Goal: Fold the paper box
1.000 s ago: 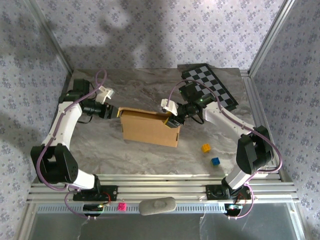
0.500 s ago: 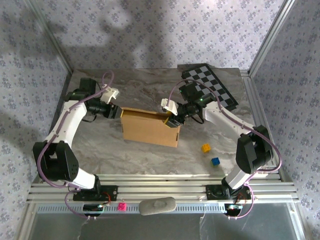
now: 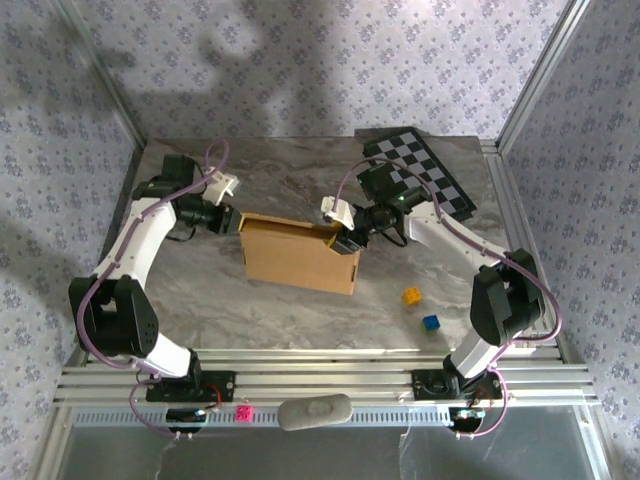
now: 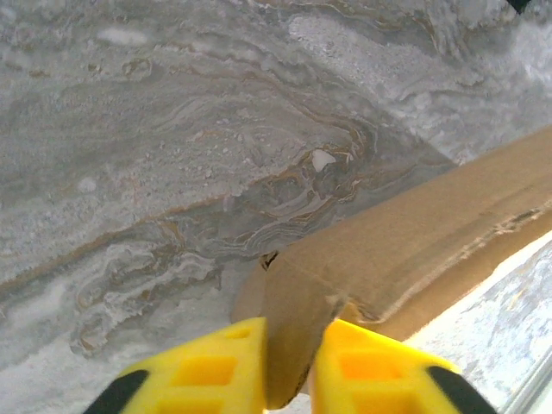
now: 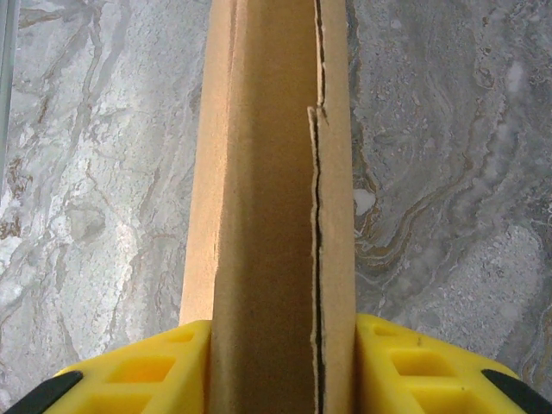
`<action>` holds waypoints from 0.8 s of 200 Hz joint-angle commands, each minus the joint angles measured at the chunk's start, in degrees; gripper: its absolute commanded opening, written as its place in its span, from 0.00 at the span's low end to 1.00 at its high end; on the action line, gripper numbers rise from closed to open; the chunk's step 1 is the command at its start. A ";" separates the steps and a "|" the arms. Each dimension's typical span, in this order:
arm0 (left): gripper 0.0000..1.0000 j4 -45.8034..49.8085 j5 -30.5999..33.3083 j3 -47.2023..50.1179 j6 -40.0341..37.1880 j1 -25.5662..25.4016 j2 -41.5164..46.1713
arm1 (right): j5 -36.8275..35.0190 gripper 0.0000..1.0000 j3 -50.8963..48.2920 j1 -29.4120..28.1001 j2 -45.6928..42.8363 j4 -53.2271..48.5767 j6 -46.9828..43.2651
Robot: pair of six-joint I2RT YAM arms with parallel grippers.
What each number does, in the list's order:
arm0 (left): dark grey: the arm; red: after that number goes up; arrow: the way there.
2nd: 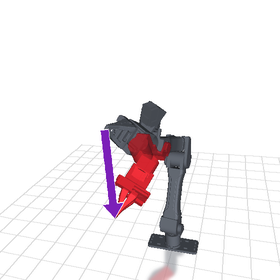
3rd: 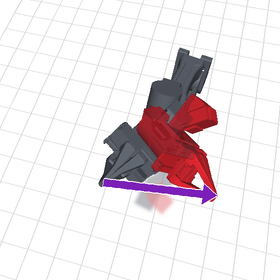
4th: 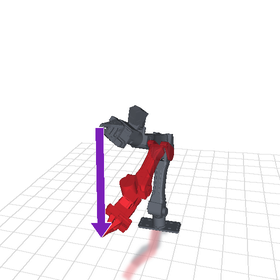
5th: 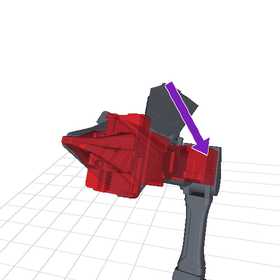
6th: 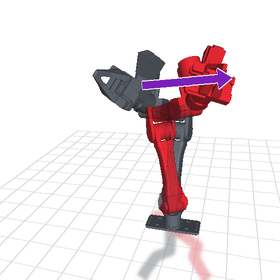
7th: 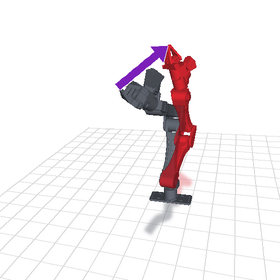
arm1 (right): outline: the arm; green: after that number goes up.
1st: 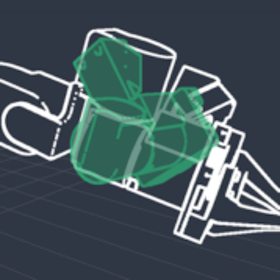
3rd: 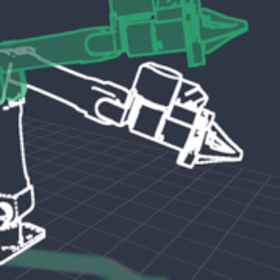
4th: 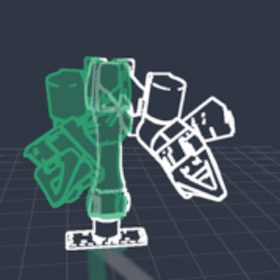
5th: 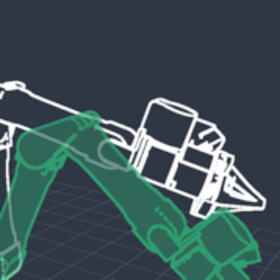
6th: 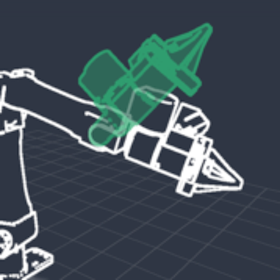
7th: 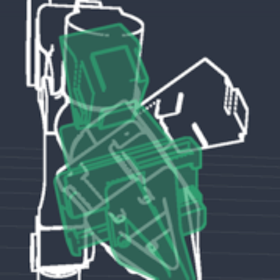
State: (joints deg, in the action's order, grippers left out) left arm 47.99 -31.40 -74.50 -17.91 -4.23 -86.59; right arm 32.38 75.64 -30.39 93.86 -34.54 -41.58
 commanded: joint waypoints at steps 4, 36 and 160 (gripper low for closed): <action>0.01 -0.44 -0.18 -3.37 1.08 -0.02 -0.12 | -0.56 0.42 0.74 -0.28 1.39 -3.60 -0.34; 0.00 -0.22 -1.58 -4.15 3.31 0.00 0.77 | -1.63 0.55 1.31 -0.37 1.57 -3.51 -0.05; 0.00 4.59 -6.33 -6.58 11.76 -0.94 1.27 | -5.79 0.79 3.02 -1.07 2.92 -2.68 1.96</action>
State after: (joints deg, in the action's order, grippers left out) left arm 51.55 -33.15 -78.52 -8.19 -4.51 -86.59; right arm 27.64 76.84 -30.79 95.57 -35.64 -40.69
